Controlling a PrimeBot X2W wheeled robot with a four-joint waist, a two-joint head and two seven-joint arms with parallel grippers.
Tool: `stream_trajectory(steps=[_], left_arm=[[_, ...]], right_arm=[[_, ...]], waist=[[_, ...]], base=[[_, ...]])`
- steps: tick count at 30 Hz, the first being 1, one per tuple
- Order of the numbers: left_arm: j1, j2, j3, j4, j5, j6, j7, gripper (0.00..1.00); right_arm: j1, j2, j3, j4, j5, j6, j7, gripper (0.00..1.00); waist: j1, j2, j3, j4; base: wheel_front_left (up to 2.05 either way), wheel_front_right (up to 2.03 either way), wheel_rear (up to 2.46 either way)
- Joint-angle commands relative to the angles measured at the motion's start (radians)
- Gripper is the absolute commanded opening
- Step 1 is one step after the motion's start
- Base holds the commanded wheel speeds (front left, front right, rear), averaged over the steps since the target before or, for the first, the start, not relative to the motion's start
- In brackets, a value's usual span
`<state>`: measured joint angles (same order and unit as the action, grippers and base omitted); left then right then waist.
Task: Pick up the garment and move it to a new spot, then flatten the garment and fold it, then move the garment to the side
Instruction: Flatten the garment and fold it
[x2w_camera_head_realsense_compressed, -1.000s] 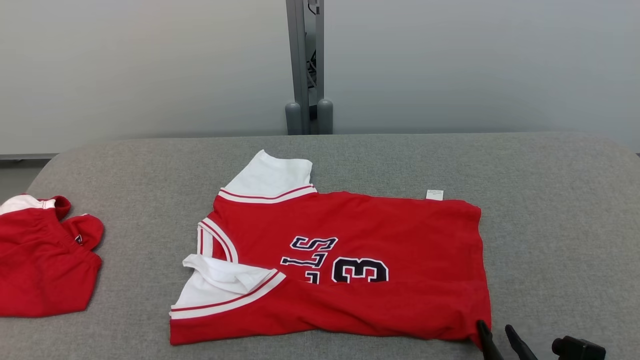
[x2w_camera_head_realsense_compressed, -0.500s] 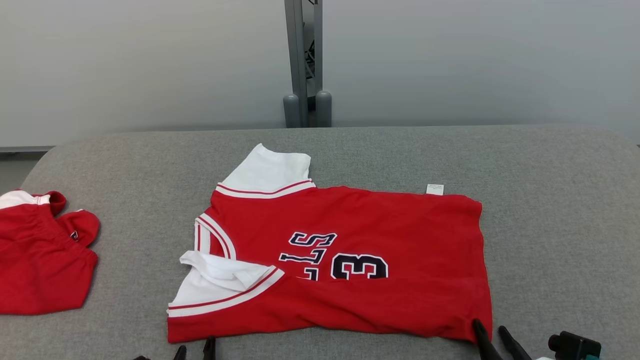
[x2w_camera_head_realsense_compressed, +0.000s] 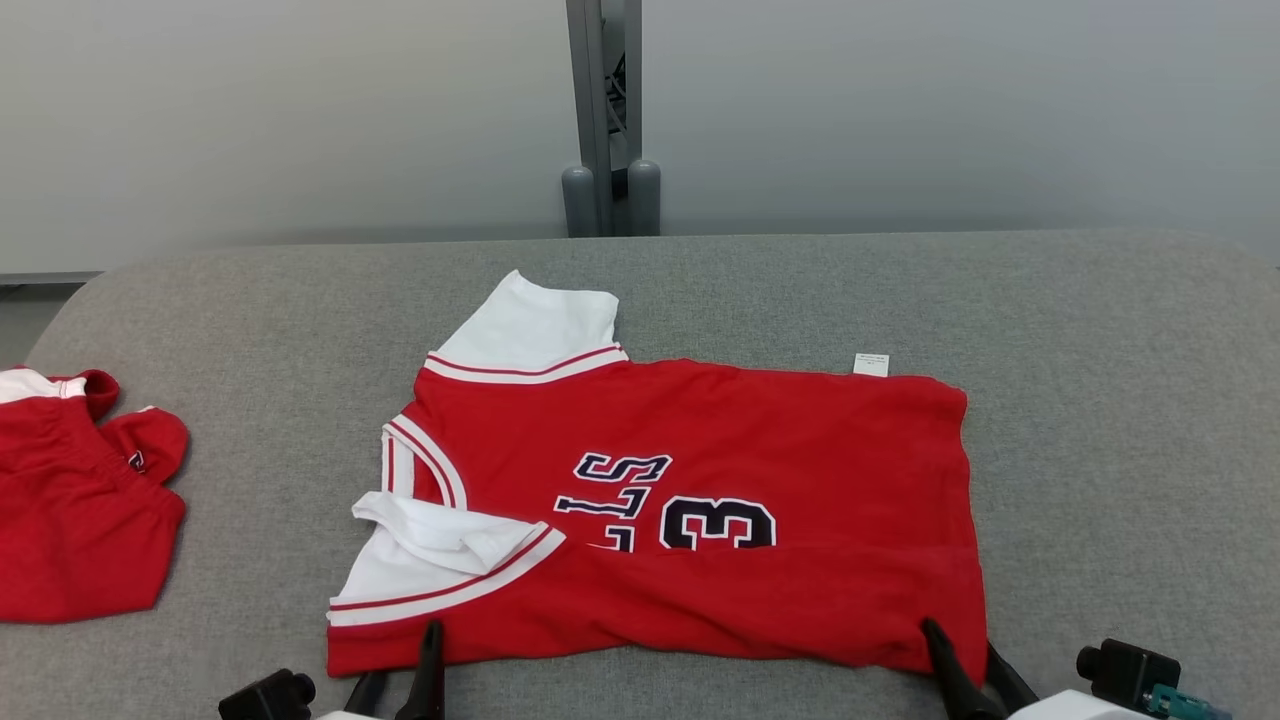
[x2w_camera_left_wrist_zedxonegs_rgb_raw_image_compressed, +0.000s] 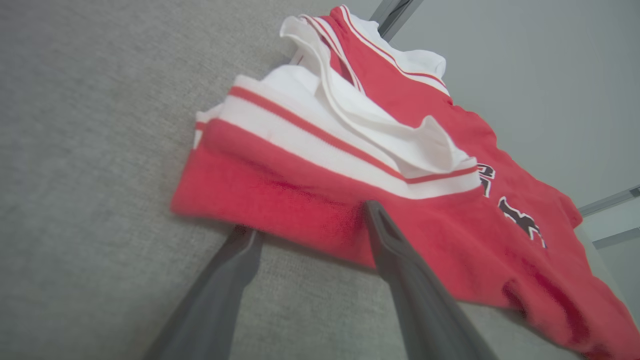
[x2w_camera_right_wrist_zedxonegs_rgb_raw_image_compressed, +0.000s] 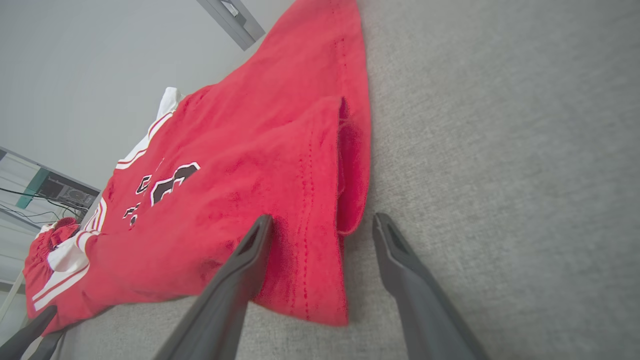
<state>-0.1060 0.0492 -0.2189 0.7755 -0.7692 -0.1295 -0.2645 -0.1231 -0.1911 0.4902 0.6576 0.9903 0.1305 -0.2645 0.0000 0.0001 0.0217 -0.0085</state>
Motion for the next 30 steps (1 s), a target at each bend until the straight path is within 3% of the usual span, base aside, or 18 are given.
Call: stream_trajectory(steps=[1, 10, 11, 12, 13, 14, 15, 16, 30], left_arm=[[-0.026, 0.003, -0.006, 0.0, -0.01, -0.001, 0.001, 1.0], [-0.062, 0.003, 0.001, -0.011, -0.006, -0.001, 0.001, 1.0], [-0.065, 0.003, -0.001, -0.013, -0.006, -0.001, 0.001, 0.95], [-0.068, 0.003, -0.006, -0.015, -0.007, -0.001, 0.001, 0.52], [-0.07, 0.003, -0.011, -0.016, -0.008, -0.001, 0.001, 0.16], [-0.072, 0.004, -0.014, -0.017, -0.008, -0.001, 0.001, 0.0], [-0.073, 0.004, -0.016, -0.018, -0.007, -0.001, 0.001, 0.0], [-0.074, 0.004, -0.017, -0.018, -0.006, -0.001, 0.001, 0.0], [-0.037, 0.008, -0.006, -0.037, 0.004, -0.001, 0.0, 0.0]], right_arm=[[-0.019, -0.007, 0.009, 0.005, 0.014, 0.0, 0.0, 1.0], [-0.067, -0.017, 0.037, -0.005, 0.069, 0.0, 0.0, 1.0], [-0.07, -0.018, 0.042, -0.006, 0.075, 0.0, 0.0, 1.0], [-0.073, -0.018, 0.048, -0.006, 0.08, 0.0, 0.0, 0.82], [-0.076, -0.02, 0.054, -0.006, 0.086, 0.001, 0.0, 0.46], [-0.078, -0.023, 0.058, -0.005, 0.092, 0.001, 0.0, 0.28], [-0.082, -0.025, 0.062, -0.004, 0.095, 0.001, 0.0, 0.03], [-0.087, -0.027, 0.065, -0.004, 0.098, 0.001, 0.0, 0.0], [-0.1, -0.069, 0.108, 0.006, 0.13, 0.001, 0.0, 0.0]], waist=[[0.0, -0.0001, 0.011, -0.002], [0.0, -0.0001, 0.036, 0.0], [0.0, -0.0001, 0.038, 0.0], [0.0, -0.0001, 0.04, 0.001], [0.0, -0.0001, 0.041, 0.001], [0.0, -0.0001, 0.042, 0.002], [0.0, -0.0001, 0.043, 0.002], [0.0, -0.0001, 0.044, 0.002], [0.0, -0.0001, -0.003, 0.004]], base=[[0.0, 0.0, 0.0], [0.0, 0.0, 0.0], [0.0, 0.0, 0.0], [0.0, 0.0, 0.0], [0.0, 0.0, 0.0], [0.0, 0.0, 0.0], [0.0, 0.0, 0.0], [0.0, 0.0, 0.0], [0.0, 0.0, 0.0]])
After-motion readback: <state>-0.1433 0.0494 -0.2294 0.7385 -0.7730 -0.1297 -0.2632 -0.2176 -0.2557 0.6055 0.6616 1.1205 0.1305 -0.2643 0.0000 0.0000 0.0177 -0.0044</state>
